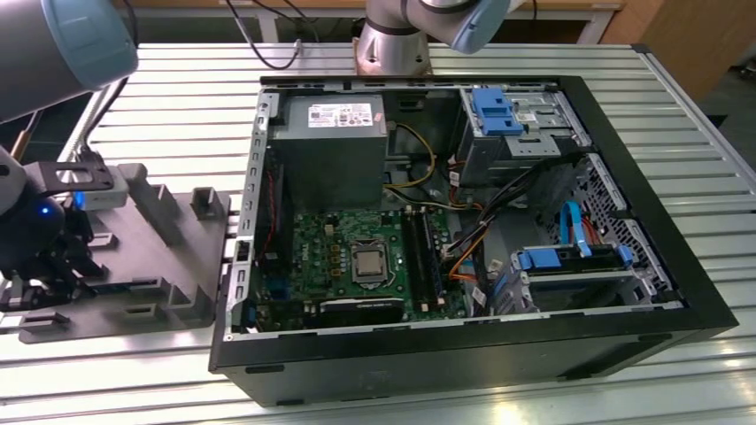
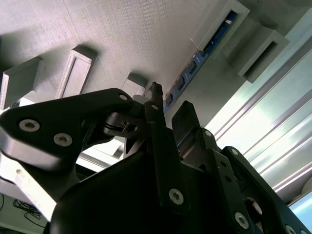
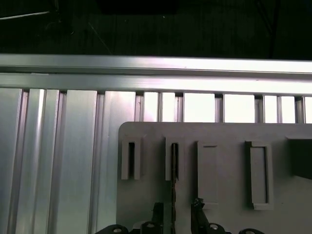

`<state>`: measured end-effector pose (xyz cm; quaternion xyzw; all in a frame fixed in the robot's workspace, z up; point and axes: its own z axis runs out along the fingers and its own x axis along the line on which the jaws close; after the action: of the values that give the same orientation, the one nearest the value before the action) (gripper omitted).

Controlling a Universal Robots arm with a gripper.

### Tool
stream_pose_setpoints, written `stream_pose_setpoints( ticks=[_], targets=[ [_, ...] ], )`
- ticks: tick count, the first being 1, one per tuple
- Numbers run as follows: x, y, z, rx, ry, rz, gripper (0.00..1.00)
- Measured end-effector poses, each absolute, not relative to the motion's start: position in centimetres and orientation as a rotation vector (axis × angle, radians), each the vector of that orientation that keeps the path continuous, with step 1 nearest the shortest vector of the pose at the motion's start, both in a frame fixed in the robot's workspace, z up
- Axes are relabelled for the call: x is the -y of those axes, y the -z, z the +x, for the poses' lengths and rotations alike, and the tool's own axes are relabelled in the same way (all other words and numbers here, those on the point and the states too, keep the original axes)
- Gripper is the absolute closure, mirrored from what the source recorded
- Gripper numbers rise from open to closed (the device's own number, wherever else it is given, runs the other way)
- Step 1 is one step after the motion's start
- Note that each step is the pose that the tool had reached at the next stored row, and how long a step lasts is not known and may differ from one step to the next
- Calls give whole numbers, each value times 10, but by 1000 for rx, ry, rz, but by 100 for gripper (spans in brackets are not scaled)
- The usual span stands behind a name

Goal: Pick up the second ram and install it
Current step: 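Pick up the second ram and move it above second insertion slot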

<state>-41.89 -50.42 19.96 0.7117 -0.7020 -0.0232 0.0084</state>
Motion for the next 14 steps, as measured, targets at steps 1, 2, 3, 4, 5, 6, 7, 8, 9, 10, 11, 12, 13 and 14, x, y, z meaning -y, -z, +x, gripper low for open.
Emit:
stream_pose_setpoints(
  ticks=[1, 2, 3, 4, 5, 6, 7, 8, 9, 10, 11, 12, 13, 14],
  targets=[
    [504, -199, -419, 2194, 72, 2224, 64],
    [504, -199, -419, 2194, 72, 2224, 64],
    [504, -199, -419, 2193, 72, 2224, 64],
    [504, -199, -419, 2193, 72, 2224, 64],
    [504, -199, -419, 2193, 72, 2224, 64],
    [504, -199, -419, 2194, 72, 2224, 64],
    [504, -199, -419, 2194, 72, 2224, 64],
    [504, -199, -419, 2193, 72, 2224, 66],
    [504, -199, -419, 2194, 72, 2224, 66],
    [504, -199, -419, 2194, 72, 2224, 73],
    [504, -199, -419, 2194, 72, 2224, 73],
    [504, -199, -419, 2194, 72, 2224, 73],
    [504, -199, -419, 2194, 72, 2224, 73],
    [504, -199, -419, 2194, 72, 2224, 73]
  ],
)
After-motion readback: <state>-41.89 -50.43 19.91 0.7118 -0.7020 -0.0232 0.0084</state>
